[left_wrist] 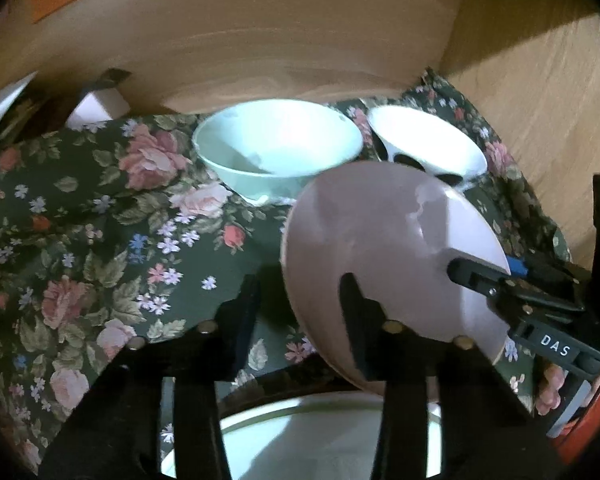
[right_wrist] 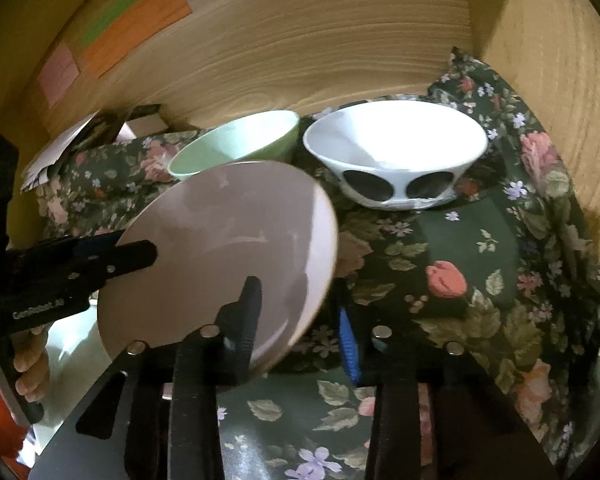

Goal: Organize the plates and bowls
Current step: 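Move both grippers to the pale pink bowl rim and close them, then lift the pale pink bowl and carry it toward the white mug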

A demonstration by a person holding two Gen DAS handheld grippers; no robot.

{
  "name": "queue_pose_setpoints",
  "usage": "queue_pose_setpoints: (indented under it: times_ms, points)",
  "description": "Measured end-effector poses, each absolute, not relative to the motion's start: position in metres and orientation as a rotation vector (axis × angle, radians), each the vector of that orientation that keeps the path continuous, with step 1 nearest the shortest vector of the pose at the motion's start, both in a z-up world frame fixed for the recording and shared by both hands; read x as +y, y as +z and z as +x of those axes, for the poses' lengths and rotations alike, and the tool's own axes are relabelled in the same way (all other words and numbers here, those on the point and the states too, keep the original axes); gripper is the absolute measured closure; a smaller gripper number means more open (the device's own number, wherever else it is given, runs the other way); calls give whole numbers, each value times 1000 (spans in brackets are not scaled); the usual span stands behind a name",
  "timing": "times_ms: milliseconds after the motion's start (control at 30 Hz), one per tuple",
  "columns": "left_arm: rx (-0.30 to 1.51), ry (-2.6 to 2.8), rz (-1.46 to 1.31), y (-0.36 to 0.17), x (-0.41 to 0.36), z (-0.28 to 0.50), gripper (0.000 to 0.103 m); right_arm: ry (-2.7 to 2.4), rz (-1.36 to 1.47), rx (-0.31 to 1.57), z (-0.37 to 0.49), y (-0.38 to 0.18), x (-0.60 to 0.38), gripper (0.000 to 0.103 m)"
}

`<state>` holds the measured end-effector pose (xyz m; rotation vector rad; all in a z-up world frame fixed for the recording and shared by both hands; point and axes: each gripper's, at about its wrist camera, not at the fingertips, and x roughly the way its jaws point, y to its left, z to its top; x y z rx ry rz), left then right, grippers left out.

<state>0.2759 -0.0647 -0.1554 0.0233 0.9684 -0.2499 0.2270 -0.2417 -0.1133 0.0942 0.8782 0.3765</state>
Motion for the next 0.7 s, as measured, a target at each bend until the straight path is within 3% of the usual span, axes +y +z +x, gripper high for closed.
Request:
queue_pose_setpoints:
  times_ms: [100, 300, 700]
  points:
    - [1000, -290, 22, -161, -69, 278, 80, 371, 92, 874, 227, -115, -241, 75]
    - [1011, -268, 30, -161, -74, 275, 80, 341, 92, 875, 229, -113, -241, 80]
    - [951, -301, 2, -138, -78, 254, 80, 299, 108, 799, 207, -85, -248, 80]
